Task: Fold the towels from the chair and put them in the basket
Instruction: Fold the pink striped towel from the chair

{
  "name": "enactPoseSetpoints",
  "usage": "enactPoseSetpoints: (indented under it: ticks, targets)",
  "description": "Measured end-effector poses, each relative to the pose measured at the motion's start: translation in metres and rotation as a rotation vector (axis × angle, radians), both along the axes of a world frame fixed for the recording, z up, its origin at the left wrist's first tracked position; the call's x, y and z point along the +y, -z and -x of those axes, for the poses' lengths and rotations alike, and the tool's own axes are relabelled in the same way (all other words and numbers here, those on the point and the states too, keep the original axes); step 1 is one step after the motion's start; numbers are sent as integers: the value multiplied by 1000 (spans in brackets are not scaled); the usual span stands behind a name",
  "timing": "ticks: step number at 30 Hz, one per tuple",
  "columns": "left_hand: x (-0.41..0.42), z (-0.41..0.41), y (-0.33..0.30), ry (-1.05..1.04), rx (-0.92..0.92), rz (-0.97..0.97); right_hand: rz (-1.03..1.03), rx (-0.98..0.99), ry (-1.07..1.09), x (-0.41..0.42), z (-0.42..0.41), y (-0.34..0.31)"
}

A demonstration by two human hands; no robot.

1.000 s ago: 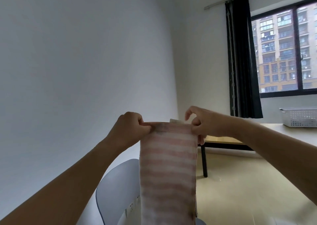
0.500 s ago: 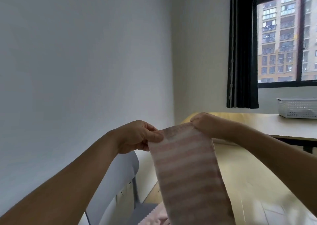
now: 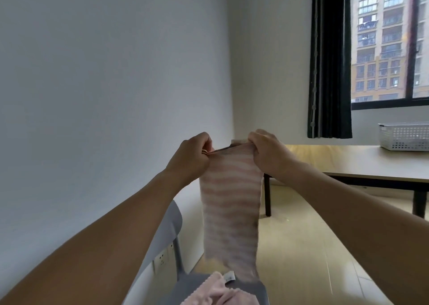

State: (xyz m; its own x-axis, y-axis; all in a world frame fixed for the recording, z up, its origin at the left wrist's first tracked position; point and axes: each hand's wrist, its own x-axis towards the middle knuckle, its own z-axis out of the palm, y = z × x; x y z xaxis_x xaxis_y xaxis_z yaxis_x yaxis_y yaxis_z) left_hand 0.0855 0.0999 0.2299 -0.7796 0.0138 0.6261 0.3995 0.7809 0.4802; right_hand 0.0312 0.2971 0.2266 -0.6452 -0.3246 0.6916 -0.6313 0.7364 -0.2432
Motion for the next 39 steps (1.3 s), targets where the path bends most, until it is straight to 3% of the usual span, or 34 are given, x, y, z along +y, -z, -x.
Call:
enactPoseSetpoints:
  ticks: [4, 8, 12, 15, 19, 24, 28, 33, 39]
  targets:
    - [-2, -28, 17, -8, 18, 2, -30, -58, -62, 2, -29, 15]
    - [-11, -58, 56, -7, -140, 2, -157, -386, -129, 11, -71, 53]
    - [-17, -76, 129, 54, -718, -21, -454, -653, -116, 11, -102, 127]
    - [-18, -90, 200, 122, -1162, 100, -674, -958, -73, 4, -116, 195]
    - [-10, -106, 282, 177, -1407, 138, -934, -1130, -10, -4, -120, 279]
    - [-13, -105, 319, 92, -1349, 31, -782, -1206, -45, 0, -106, 303]
    - [-18, -78, 325, 12, -1180, -16, -450, -1238, -90, 5, -83, 294]
    - [-18, -34, 341, -94, -955, -116, -58, -1091, -85, 6, -44, 316]
    - [-22, 19, 377, -306, -749, -550, 242, -905, -20, -10, 2, 367]
